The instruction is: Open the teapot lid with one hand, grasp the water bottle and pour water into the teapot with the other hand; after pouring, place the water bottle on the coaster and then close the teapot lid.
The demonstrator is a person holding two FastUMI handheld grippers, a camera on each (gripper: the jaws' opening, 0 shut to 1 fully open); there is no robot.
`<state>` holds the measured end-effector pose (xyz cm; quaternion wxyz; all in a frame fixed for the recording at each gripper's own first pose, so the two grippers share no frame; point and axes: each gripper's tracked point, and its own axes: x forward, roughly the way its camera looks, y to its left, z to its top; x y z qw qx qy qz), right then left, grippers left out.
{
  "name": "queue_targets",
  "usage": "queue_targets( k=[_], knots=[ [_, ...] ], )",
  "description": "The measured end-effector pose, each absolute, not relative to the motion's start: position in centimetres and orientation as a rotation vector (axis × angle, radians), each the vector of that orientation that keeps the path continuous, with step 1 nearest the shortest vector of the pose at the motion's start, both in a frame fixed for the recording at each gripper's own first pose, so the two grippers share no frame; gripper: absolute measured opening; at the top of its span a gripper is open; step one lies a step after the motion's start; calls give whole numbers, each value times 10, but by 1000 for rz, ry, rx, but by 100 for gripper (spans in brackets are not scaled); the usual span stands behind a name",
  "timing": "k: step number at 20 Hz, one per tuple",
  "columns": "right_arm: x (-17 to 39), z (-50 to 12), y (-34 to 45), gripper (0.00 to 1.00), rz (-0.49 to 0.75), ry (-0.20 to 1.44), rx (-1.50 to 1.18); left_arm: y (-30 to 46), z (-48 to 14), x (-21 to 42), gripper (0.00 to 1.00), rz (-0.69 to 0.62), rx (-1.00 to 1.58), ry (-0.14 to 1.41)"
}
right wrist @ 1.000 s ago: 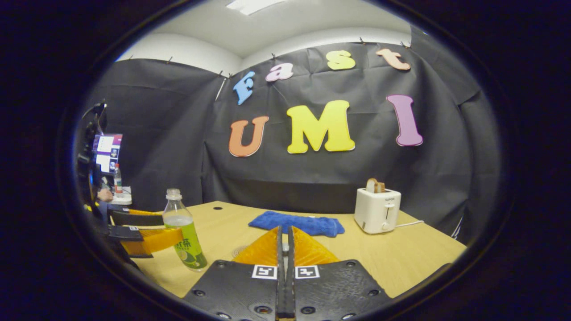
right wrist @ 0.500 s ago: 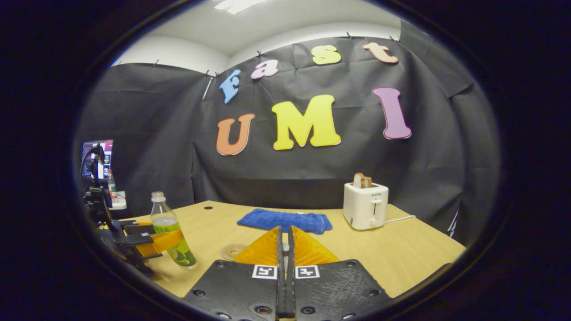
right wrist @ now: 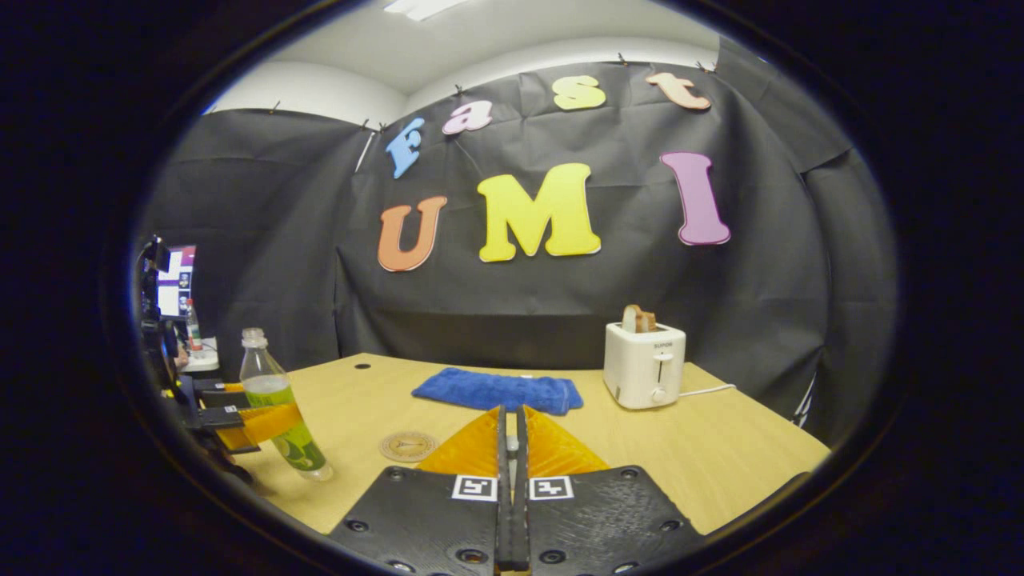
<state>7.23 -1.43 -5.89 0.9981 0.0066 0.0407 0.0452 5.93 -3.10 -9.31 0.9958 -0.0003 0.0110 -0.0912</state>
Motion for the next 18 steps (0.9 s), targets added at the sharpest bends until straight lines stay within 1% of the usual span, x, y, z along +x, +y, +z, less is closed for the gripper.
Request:
queue_targets(
  k=[4,7,10,16,18],
  knots=[
    [74,-57,-30,0,71,88,14,-32,-81,55,77,-134,133,55],
    [73,-51,-46,0,48,98,24,-33,-85,55,75,-98,245,120],
    [70,-42,-68,0,15,80,17,-40,-84,60,76,-85,396,147],
    [66,-34,-97,0,-3,64,44,-55,-107,75,76,-59,707,231],
    [67,-31,-108,0,-21,60,42,-65,-116,76,76,-77,812,247]
  ],
)
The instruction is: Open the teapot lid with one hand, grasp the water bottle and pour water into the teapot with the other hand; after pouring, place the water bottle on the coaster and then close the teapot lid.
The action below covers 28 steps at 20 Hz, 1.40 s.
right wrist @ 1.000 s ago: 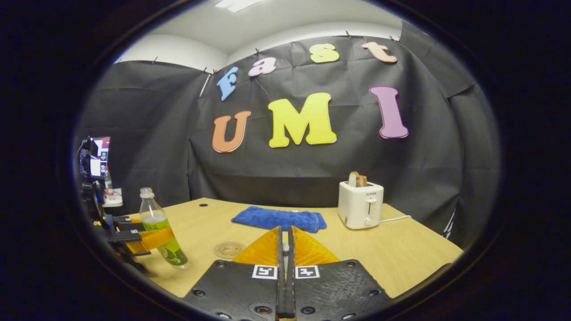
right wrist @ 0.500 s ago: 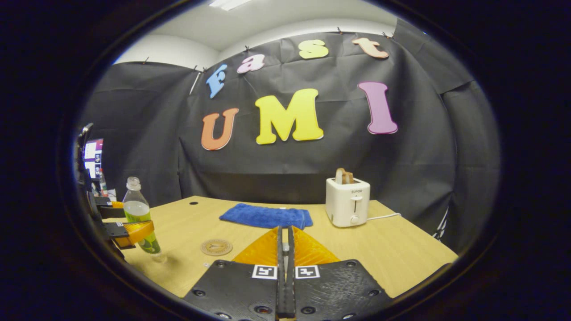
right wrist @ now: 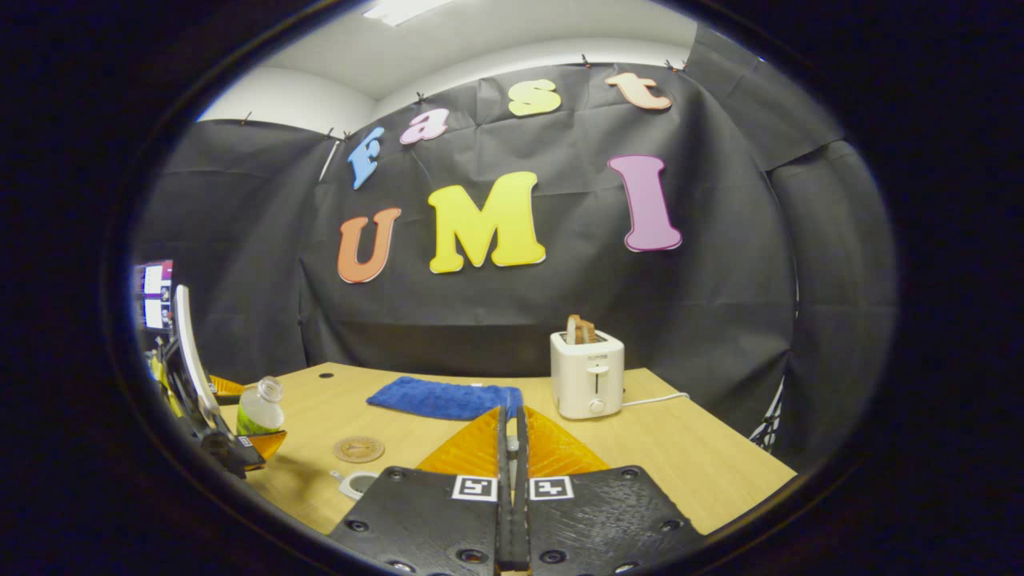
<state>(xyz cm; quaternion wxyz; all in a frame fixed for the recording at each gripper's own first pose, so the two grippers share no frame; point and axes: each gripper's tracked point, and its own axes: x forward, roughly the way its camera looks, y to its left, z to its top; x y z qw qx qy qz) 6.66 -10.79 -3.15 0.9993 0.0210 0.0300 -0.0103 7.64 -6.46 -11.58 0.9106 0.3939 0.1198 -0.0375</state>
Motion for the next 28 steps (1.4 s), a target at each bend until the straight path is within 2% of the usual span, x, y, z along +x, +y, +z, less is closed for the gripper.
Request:
queue_targets(
  k=[3,9,17,18,20,28],
  knots=[
    [65,-32,-115,0,-20,66,45,-76,-122,75,73,-89,1017,249],
    [68,-35,-118,0,-24,72,32,-92,-117,76,75,-94,1368,205],
    [69,-37,-121,0,-37,73,-17,-98,-104,77,75,-122,1632,240],
    [68,-38,-122,0,-35,71,-15,-98,-101,76,72,-126,1672,247],
    [70,-40,-124,0,-37,78,-15,-99,-95,76,75,-120,1744,236],
    [69,-39,-133,0,-52,80,-12,-118,-84,79,75,-144,1888,221]
  ],
)
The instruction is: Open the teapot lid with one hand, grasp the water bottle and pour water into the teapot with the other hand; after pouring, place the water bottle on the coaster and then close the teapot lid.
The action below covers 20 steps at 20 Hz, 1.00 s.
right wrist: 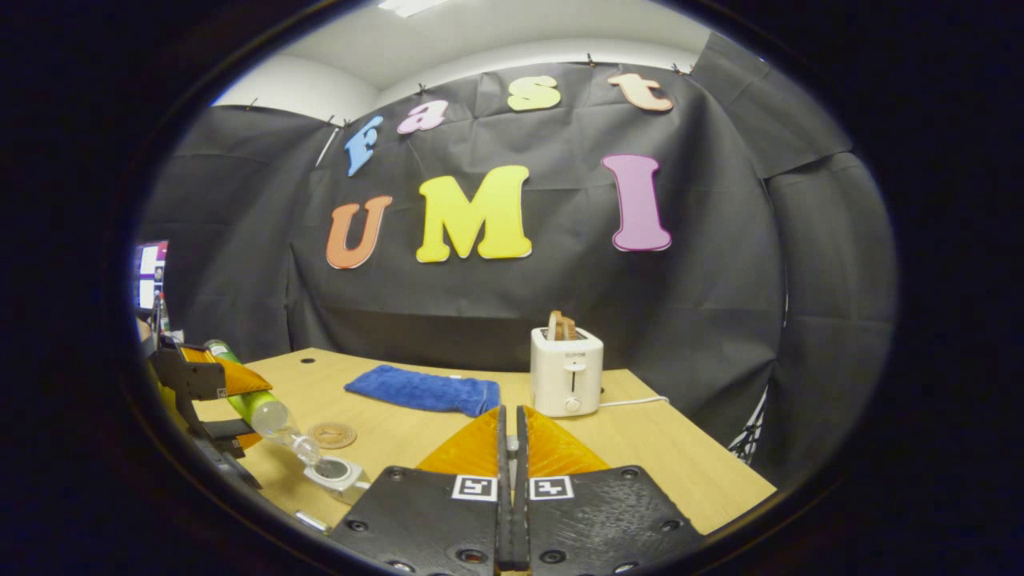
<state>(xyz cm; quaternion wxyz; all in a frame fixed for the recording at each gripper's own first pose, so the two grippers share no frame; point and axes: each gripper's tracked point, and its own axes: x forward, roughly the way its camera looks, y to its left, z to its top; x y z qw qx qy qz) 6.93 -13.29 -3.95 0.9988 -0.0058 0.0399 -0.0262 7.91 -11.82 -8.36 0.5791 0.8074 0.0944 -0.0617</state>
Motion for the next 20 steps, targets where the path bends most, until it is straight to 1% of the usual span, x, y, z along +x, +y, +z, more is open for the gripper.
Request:
queue_targets(
  k=[3,7,20],
  knots=[
    [69,-38,-134,0,-53,77,-12,-117,-85,78,75,-141,1919,237],
    [70,-41,-135,0,-51,82,-10,-120,-77,78,75,-129,1989,218],
    [71,-40,-135,0,-51,82,-21,-121,-76,79,75,-128,2064,229]
  ],
)
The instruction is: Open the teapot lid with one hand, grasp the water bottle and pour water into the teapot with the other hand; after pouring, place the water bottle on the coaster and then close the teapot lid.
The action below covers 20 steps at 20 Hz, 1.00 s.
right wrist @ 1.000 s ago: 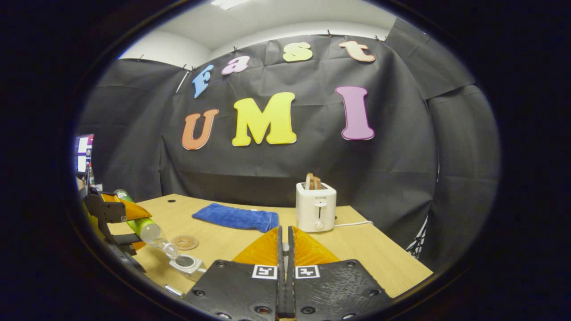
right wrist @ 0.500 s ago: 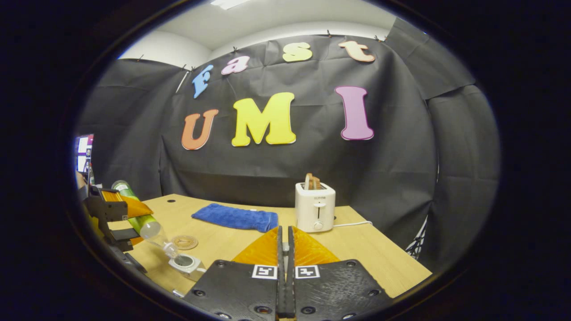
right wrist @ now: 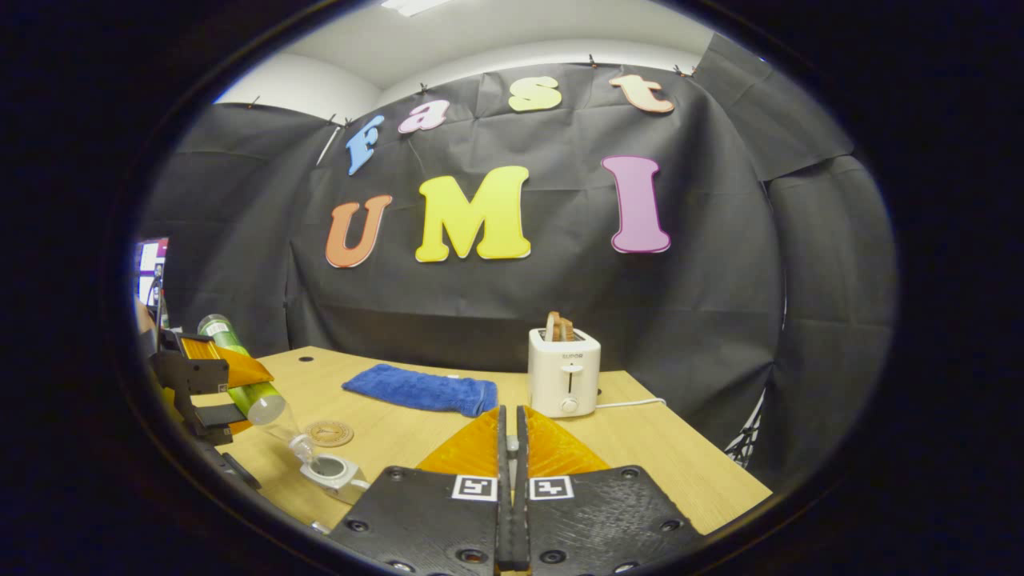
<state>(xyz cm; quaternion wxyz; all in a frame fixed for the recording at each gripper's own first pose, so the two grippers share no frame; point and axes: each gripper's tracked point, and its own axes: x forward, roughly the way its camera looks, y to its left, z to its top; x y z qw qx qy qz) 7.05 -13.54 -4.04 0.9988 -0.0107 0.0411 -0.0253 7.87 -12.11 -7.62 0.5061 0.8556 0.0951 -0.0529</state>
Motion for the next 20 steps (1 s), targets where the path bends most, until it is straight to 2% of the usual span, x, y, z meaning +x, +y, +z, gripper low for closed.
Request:
queue_targets(
  k=[20],
  knots=[
    [71,-44,-137,0,-51,92,-32,-122,-79,80,76,-133,2094,215]
  ],
)
